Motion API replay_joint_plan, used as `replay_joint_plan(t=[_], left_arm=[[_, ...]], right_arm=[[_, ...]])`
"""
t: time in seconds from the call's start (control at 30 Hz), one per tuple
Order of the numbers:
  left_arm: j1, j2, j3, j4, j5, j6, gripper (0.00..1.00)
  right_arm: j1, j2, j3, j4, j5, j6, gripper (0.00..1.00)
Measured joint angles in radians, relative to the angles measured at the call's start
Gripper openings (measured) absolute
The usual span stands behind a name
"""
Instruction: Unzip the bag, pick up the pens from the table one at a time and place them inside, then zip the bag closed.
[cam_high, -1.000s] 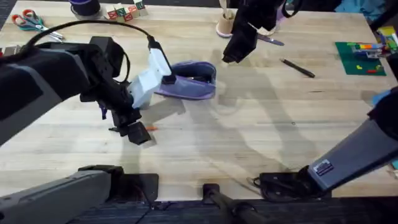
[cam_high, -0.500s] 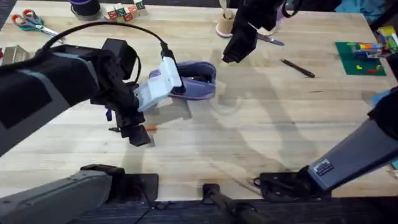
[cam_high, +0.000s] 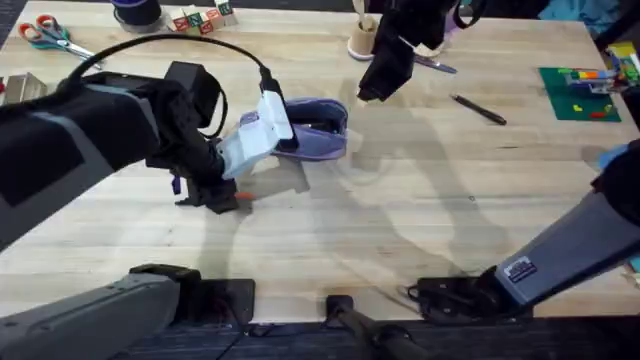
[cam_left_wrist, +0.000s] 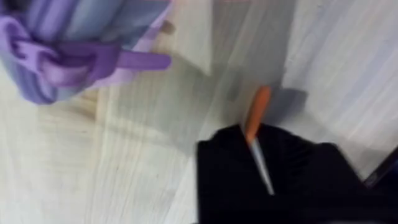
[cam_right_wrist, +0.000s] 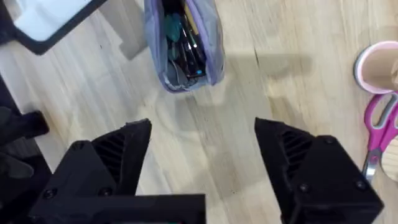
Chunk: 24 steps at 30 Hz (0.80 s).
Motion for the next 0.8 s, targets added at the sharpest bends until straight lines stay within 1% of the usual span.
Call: replay_joint_plan(t=[0.03, 0.07, 0.1, 0.3, 0.4, 0.6, 0.7, 0.8], left_arm=[[0.000, 0.000, 0.000, -0.004, 0.006, 0.002, 0.095], [-0.002, -0.001, 0.000, -0.005, 0.009, 0.002, 0.060], [-0.002, -0.002, 0.000, -0.004, 0.011, 0.002, 0.051], [-0.002, -0.002, 0.000, -0.002, 0.014, 0.001, 0.047], [-0.002, -0.002, 0.000, 0.000, 0.015, -0.010, 0.043], [-0.002, 0.003, 0.015, -0.010, 0.025, -0.043, 0.040], [-0.004, 0.014, 0.067, -0.056, 0.040, -0.049, 0.040], [-0.004, 0.015, 0.152, -0.100, 0.045, -0.051, 0.041]], right_arm=[[0.000, 0.000, 0.000, 0.000, 0.000, 0.000, 0.996], [0.000, 0.000, 0.000, -0.001, 0.000, 0.000, 0.996], [0.000, 0.000, 0.000, -0.005, 0.000, 0.000, 0.996], [-0.002, 0.000, 0.000, -0.009, 0.000, 0.000, 0.996], [-0.009, 0.000, 0.000, -0.010, 0.000, 0.000, 0.996], [-0.062, -0.034, 0.000, -0.009, 0.000, 0.000, 0.996], [-0.093, -0.079, 0.000, -0.013, 0.000, 0.000, 0.996], [-0.118, -0.116, 0.000, -0.017, 0.000, 0.000, 0.996]])
